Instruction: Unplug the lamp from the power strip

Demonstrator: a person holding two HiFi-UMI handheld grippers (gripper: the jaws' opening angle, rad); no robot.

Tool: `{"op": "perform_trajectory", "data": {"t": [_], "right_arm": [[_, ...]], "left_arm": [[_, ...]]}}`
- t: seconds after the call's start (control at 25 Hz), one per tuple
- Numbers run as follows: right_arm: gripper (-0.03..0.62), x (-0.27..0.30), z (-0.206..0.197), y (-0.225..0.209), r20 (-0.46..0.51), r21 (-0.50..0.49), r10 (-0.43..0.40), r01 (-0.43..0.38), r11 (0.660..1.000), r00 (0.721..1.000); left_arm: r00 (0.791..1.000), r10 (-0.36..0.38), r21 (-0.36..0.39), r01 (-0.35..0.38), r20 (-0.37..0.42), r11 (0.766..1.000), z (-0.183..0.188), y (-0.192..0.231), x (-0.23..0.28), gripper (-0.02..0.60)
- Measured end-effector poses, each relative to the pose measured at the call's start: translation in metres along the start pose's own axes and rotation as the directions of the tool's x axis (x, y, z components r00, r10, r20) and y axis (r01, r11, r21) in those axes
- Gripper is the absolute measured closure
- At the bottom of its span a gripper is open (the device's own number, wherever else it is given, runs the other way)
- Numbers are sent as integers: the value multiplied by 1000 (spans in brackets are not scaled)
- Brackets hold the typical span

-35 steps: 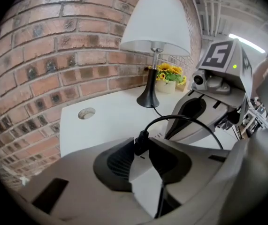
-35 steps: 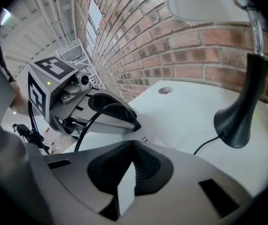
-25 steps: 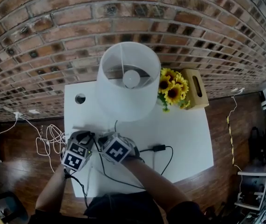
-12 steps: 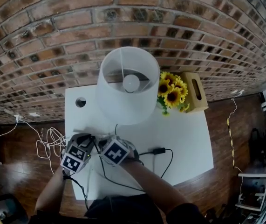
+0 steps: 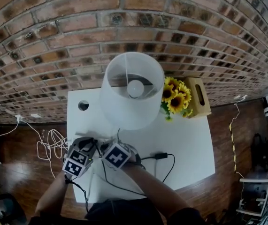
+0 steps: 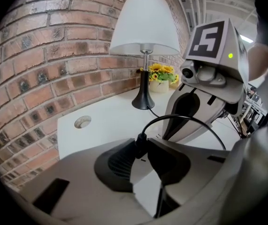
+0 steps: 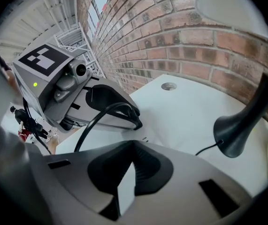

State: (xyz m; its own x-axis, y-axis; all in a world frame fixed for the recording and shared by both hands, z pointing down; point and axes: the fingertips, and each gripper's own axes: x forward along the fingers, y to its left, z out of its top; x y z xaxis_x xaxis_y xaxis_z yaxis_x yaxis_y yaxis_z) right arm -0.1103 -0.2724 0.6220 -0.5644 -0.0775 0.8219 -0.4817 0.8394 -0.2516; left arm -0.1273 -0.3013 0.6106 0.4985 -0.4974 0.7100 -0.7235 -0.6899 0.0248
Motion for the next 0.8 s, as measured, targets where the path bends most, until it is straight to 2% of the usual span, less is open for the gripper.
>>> {"op": "perform_trajectory", "data": {"t": [0.12,0.64,0.8], "right_arm": [[605,1,0,1,-2,-2,7,-7,1000,1000],[605,0,1,0,5,8,17,-17,1000,1000],[605,1,0,-1,6,21,18,-18,1000,1000]], "left_arm": [[1000,13,11,-13,3,1000,0,0,-1,476],[1000,5,-21,-4,23,1000,0,1,-3,476],[1000,-9,-10,9,-3,1000,1,1,0,477]]}}
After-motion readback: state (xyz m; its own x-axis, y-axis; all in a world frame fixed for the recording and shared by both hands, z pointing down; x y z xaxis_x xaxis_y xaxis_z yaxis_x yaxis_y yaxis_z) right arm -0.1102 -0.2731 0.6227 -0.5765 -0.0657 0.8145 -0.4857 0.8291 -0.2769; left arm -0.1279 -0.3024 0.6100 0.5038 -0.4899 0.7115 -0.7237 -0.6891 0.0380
